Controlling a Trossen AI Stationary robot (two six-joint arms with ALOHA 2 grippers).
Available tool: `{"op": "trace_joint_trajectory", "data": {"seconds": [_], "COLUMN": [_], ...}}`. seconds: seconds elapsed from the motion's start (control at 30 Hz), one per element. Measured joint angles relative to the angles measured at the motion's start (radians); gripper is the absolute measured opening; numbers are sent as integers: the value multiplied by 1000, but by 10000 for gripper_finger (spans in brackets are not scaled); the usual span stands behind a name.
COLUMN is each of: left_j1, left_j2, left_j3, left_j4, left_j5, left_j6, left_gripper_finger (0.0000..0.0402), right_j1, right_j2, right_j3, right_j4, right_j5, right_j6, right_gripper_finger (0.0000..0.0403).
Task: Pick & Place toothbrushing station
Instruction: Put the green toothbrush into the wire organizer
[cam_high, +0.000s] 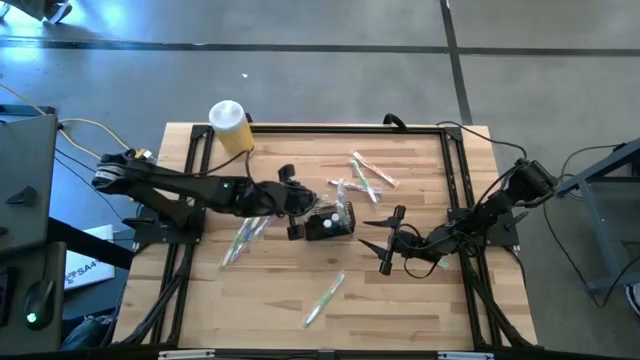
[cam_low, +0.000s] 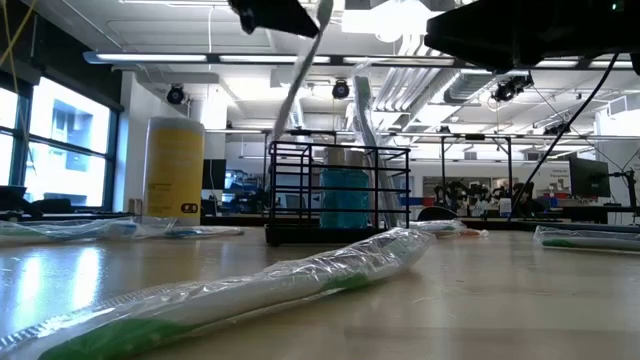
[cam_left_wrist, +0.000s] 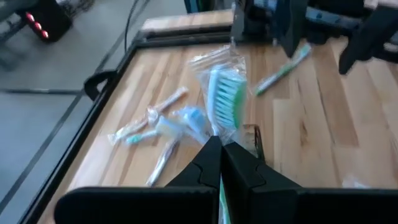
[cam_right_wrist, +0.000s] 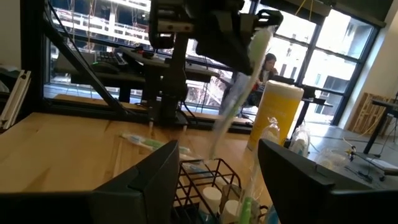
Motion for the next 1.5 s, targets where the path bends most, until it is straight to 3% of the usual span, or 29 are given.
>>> {"op": "trace_joint_trajectory", "data": {"seconds": [0.23,0.57,1.13,1.5], "left_j1": [29,27,27,27], "left_j2": [-2,-8,-7,8], "left_j3": [-126,-207,-511,-541], "left_j4": [189,343,778,802], "left_j5": [42,66,41,40], "left_j6": [9,9,-88,-139], "left_gripper_finger": [0,0,0,0], "right_j1": [0,0,0,-3], "right_j2": [0,0,0,0], "right_j3": [0,0,0,0], "right_j4": [-17,-23,-23,-23], "right_j5": [0,0,0,0], "right_j6": [31,32,32,32], "right_gripper_finger": [212,212,212,212]}}
